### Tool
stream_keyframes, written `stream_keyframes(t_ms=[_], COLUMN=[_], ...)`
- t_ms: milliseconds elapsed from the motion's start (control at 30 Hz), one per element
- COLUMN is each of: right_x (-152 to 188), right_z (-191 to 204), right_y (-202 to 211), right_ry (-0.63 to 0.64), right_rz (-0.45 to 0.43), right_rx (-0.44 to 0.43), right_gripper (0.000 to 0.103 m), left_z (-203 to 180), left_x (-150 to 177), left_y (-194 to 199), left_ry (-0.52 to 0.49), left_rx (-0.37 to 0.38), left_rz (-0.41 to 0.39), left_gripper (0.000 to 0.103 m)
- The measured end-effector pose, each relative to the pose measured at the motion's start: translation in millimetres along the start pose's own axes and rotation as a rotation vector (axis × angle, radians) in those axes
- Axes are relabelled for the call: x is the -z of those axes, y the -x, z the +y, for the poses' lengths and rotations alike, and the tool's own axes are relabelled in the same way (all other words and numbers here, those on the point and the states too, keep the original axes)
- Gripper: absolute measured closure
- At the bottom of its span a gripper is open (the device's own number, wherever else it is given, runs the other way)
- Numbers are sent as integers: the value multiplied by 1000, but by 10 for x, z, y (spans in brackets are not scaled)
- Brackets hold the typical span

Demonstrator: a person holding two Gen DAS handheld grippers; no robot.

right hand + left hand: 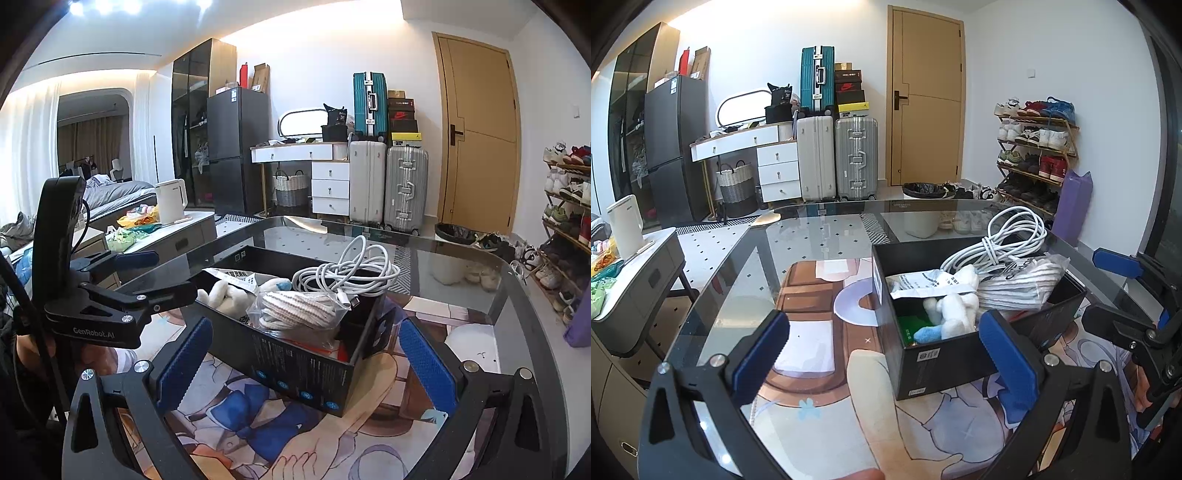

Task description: Organize soft objects

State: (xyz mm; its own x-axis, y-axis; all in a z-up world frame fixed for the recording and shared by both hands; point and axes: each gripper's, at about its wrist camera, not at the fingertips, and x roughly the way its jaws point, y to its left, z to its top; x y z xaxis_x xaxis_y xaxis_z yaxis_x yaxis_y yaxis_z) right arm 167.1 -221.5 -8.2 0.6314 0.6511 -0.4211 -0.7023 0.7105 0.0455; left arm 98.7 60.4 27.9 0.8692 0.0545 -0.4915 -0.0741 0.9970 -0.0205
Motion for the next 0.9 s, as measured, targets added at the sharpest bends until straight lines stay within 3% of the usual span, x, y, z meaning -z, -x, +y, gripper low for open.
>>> stream_keyframes(t_ms=[900], right_x=[17], right_z=[-13], right_y=[45], right_ry=[-8], right_rz=[-22], right_rx=[4], right_gripper=[0], left_z=[2], left_x=[24], left_y=[-17], left_ry=[1], left_rx=[5], left_rz=[-6], left_gripper=[0])
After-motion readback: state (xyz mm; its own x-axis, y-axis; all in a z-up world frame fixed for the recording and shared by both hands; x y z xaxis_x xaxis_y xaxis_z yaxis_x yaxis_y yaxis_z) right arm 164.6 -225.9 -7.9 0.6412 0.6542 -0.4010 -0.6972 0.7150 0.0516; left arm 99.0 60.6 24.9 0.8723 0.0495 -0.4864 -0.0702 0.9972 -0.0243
